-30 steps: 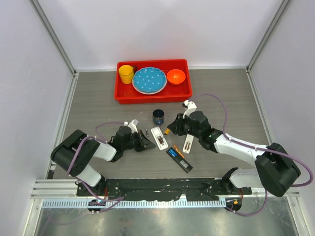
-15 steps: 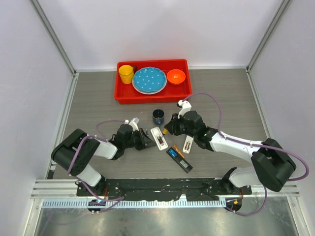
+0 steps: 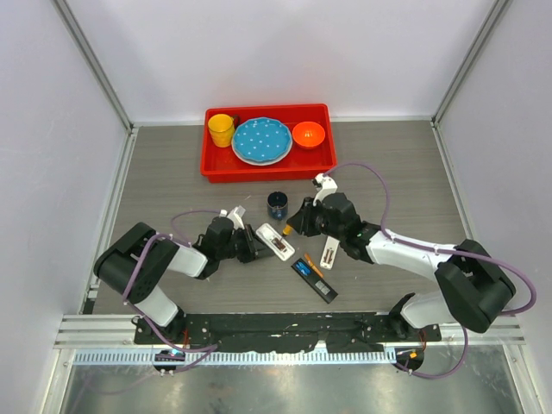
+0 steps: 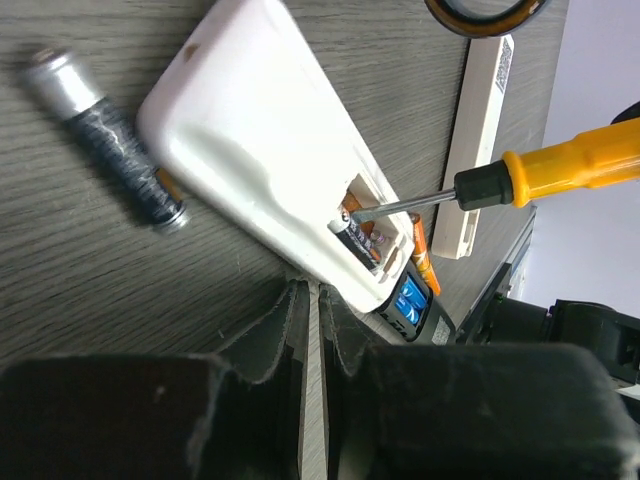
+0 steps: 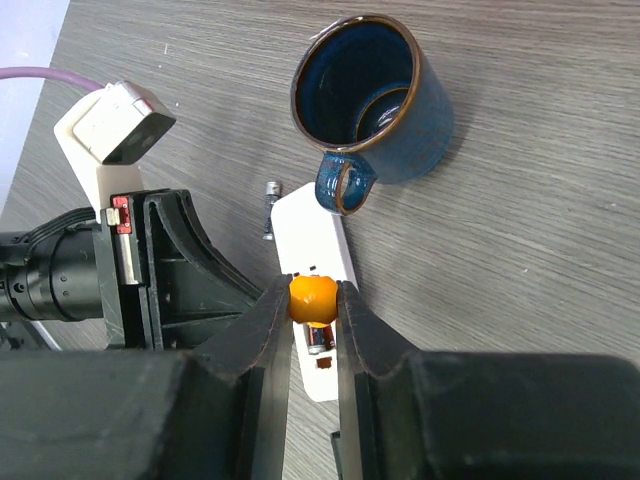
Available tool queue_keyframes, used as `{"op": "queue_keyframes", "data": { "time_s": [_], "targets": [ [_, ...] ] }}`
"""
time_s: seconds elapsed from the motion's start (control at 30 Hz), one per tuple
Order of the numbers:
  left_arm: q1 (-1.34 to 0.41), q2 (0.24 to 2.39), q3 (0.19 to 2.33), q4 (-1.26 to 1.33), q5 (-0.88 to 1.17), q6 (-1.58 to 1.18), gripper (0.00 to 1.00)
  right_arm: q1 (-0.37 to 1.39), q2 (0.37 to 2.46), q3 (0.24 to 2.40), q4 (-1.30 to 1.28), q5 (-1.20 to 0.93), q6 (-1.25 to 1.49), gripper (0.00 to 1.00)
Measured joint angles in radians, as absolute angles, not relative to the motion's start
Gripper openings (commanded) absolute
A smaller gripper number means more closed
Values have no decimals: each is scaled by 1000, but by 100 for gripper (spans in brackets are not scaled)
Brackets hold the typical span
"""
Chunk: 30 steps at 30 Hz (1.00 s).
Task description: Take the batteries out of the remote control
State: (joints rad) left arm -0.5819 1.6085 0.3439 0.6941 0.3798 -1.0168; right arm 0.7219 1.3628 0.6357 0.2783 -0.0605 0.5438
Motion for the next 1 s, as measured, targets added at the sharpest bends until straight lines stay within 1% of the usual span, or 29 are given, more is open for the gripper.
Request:
{"op": "queue_keyframes", "data": {
  "time_s": [0.33,0.67,0.77,0.83,0.87,0.97,1.0],
  "targets": [
    [-582,1608,344,693,377,-1016,12,700,1375,620,303,-118,611,1],
    [-582,1607,344,690,376,-1014,14,691,1372,617,298,-122,620,1],
    [-582,1606,348,686,378,-1013,18,691,1367,617,289,-119,620,1],
    [-582,1599,353,671,377,-1009,23,691,1362,617,282,-117,619,1],
    [-582,1595,356,660,377,-1008,27,691,1357,617,276,-116,617,1],
    [-582,1563,376,599,362,-985,34,692,1332,617,251,-117,611,1],
    [-582,1552,384,577,350,-974,38,692,1323,618,244,-118,611,1]
  ]
}}
